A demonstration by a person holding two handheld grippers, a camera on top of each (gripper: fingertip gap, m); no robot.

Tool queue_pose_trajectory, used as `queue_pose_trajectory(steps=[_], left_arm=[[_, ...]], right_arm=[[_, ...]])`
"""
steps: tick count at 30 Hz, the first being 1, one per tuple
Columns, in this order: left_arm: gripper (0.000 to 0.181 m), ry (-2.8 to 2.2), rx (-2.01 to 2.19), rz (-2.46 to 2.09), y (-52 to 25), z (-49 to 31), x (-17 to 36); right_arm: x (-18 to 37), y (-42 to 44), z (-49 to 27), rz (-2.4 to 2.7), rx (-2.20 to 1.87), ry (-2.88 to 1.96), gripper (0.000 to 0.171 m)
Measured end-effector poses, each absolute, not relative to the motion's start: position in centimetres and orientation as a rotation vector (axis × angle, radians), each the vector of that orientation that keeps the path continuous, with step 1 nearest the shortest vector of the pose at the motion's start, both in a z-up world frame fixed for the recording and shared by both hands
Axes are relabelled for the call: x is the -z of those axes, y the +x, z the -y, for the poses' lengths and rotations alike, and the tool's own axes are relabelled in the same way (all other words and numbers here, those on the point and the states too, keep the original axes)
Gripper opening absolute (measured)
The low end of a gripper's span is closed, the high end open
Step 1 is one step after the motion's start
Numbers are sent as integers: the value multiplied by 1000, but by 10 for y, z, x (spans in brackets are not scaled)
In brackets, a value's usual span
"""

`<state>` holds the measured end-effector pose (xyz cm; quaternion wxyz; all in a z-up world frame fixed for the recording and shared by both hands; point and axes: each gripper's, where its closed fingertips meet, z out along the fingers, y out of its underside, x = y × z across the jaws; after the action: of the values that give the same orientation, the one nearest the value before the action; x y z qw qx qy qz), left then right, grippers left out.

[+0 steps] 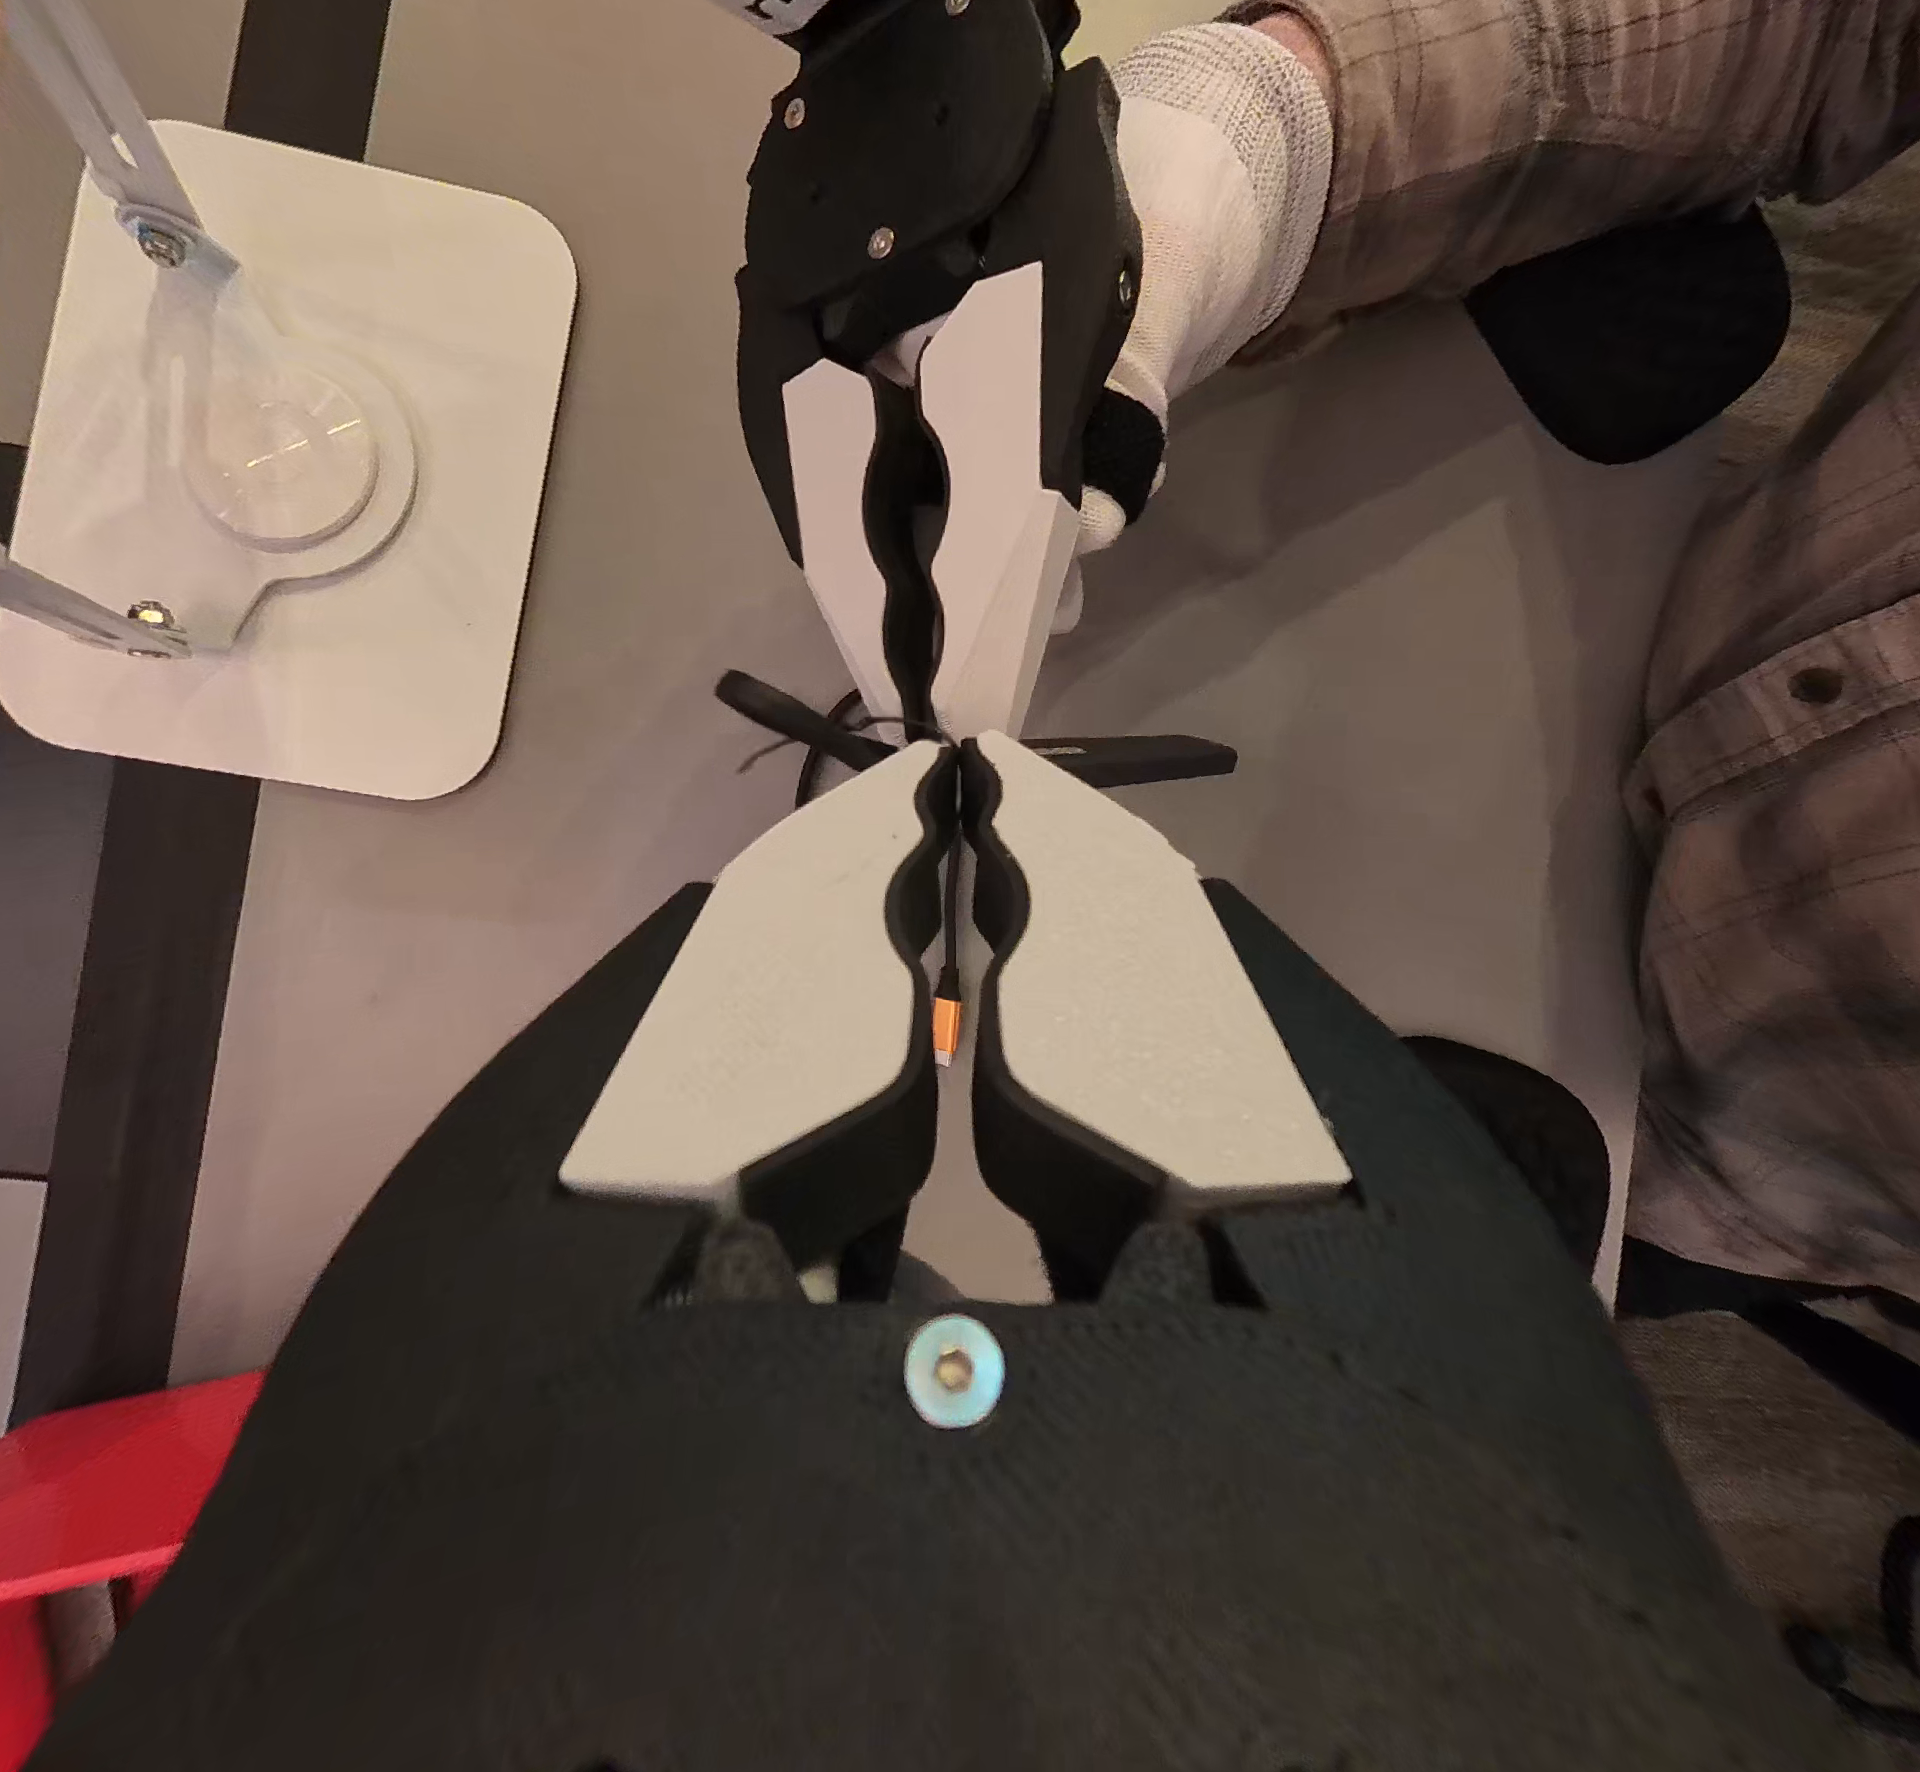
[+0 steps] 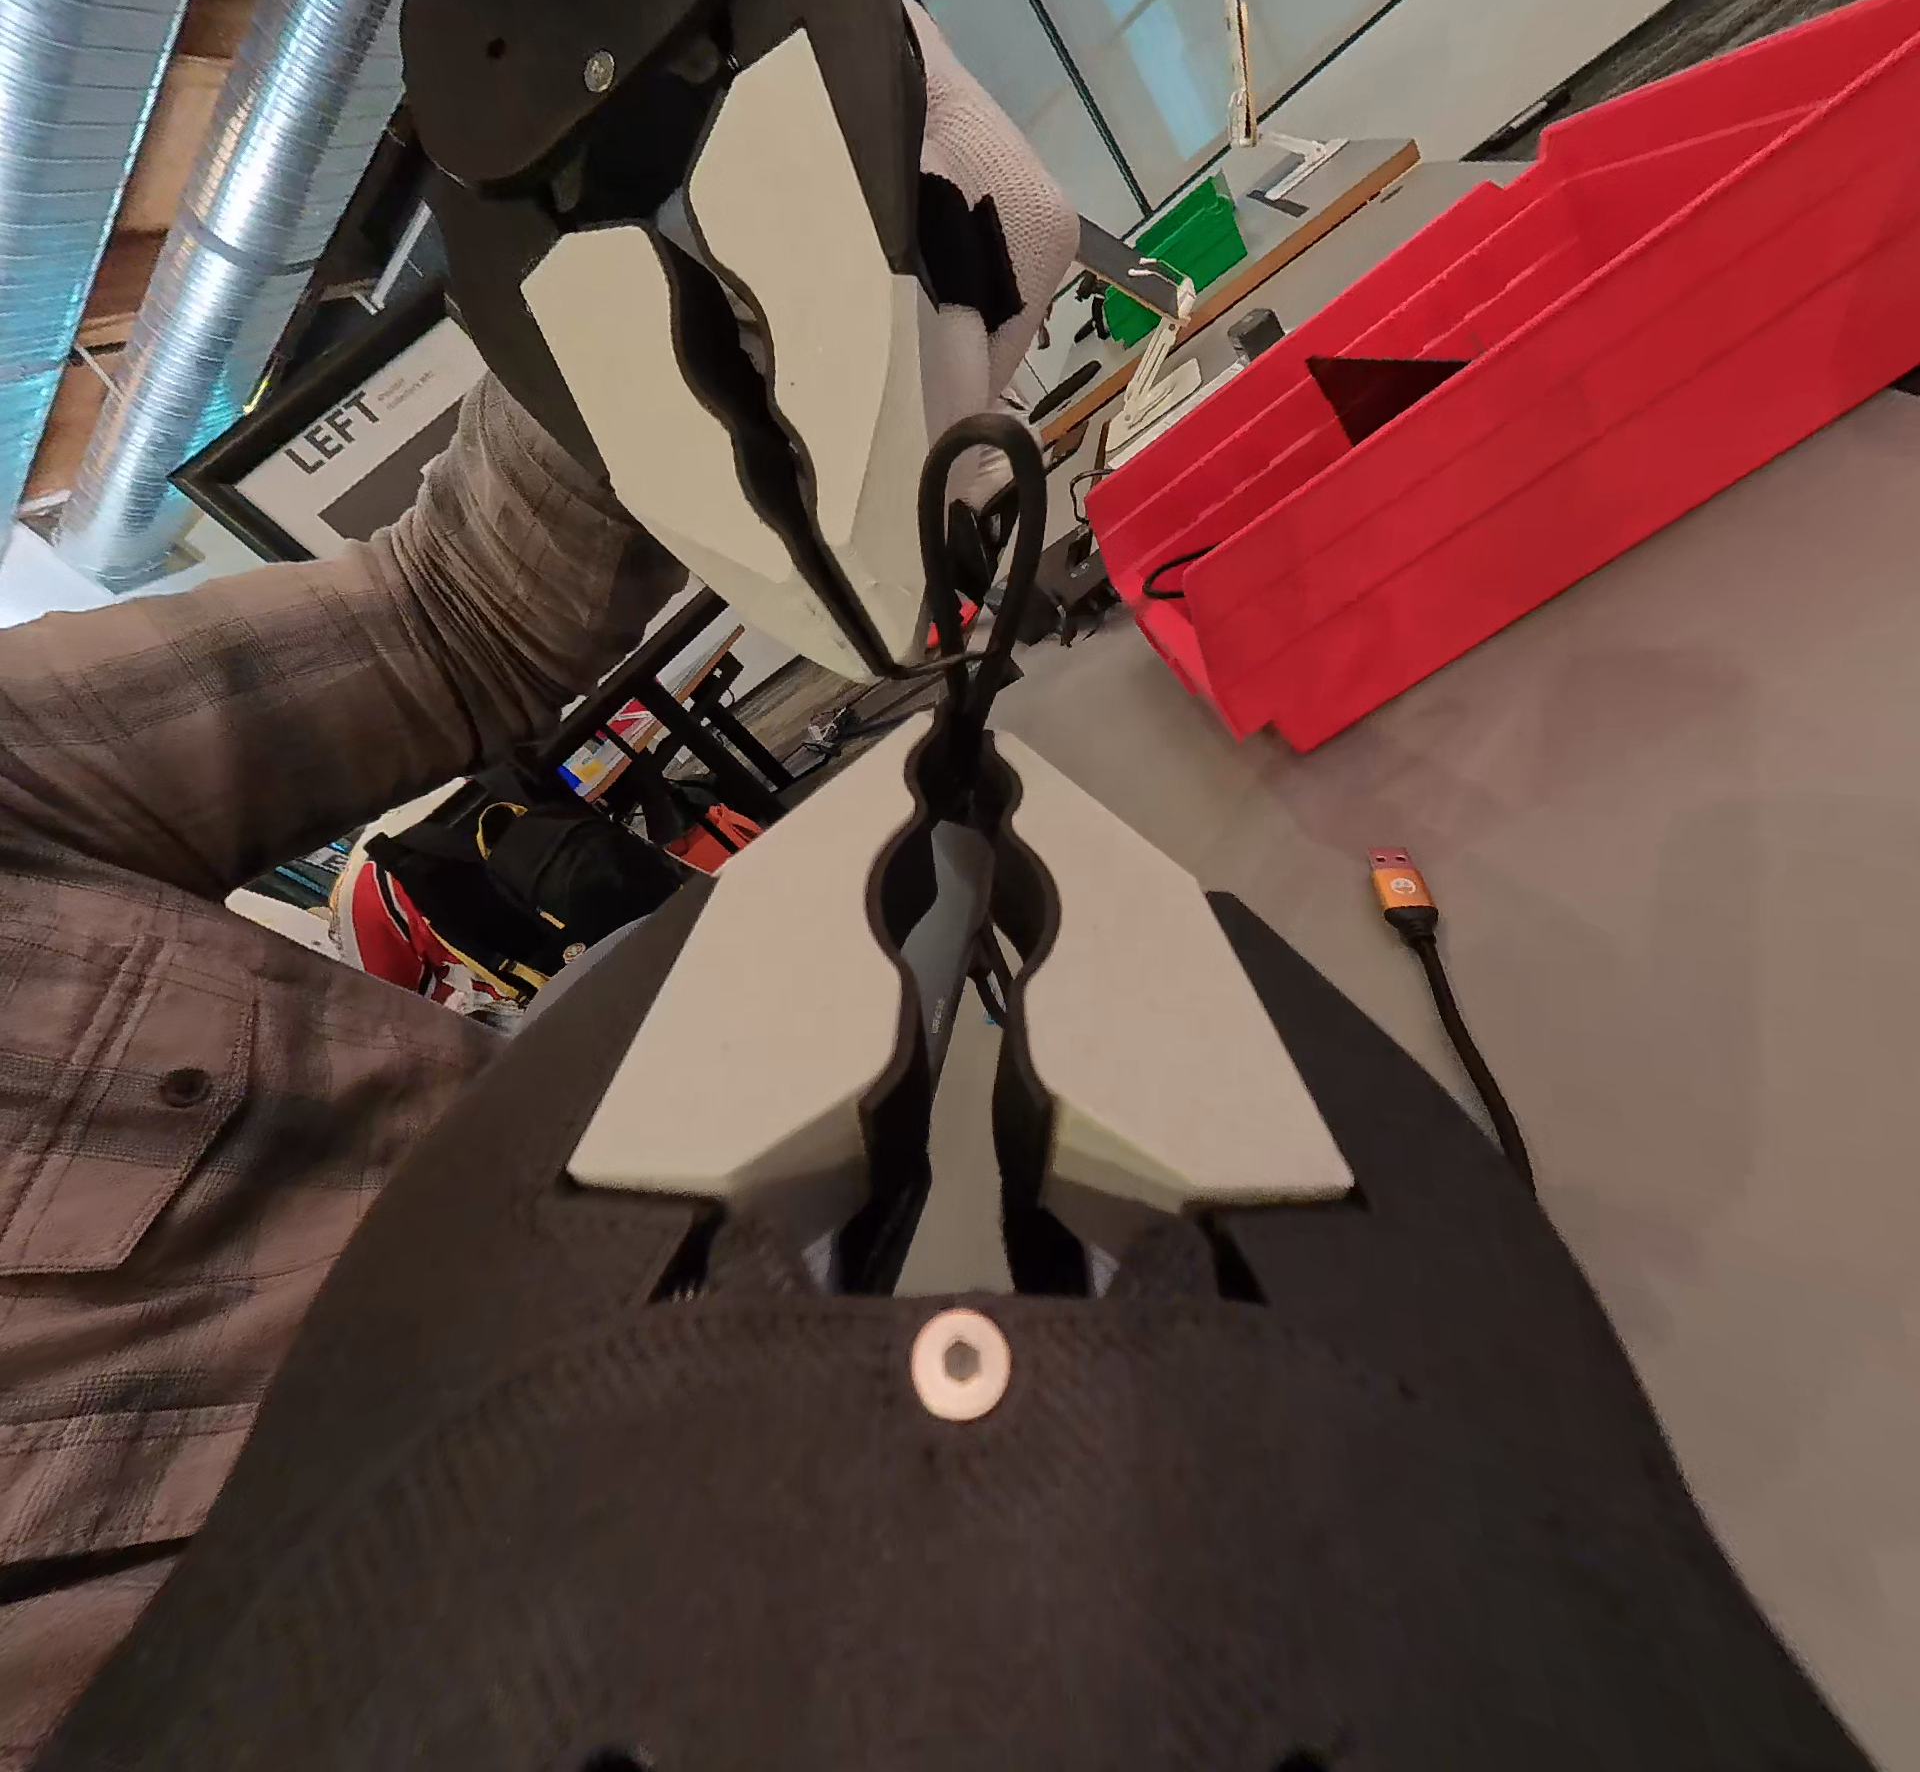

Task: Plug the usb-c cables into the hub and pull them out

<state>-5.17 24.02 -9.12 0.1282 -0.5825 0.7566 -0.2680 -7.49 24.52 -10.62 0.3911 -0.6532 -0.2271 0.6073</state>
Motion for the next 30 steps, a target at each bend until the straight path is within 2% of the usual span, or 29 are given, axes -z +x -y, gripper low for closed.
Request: queue_pose_trajectory(steps=[8, 11, 13, 16, 22, 27, 30], left_arm=[[3, -1745, 681, -2144, -55, -248, 107], [9, -1725, 663, -2118, -57, -249, 105], [20, -1682, 624, -2107, -63, -252, 104], [47, -1604, 717, -2041, -64, -248, 99], [79, -1445, 1030, -2025, -65, -205, 100], [82, -1326, 1121, -2056, -64, -179, 103], [75, -1305, 1112, -2062, -60, -171, 111]], right_arm=[[122, -76, -247, 548, -1571, -1730, 0], [123, -76, -246, 547, -1603, -1721, 0], [120, -78, -239, 587, -1643, -1695, 0], [108, -80, -222, 704, -1715, -1597, 0], [99, -84, -184, 969, -1748, -1483, 1], [98, -87, -163, 1102, -1784, -1421, 0], [102, -89, -157, 1140, -1794, -1415, 0]])
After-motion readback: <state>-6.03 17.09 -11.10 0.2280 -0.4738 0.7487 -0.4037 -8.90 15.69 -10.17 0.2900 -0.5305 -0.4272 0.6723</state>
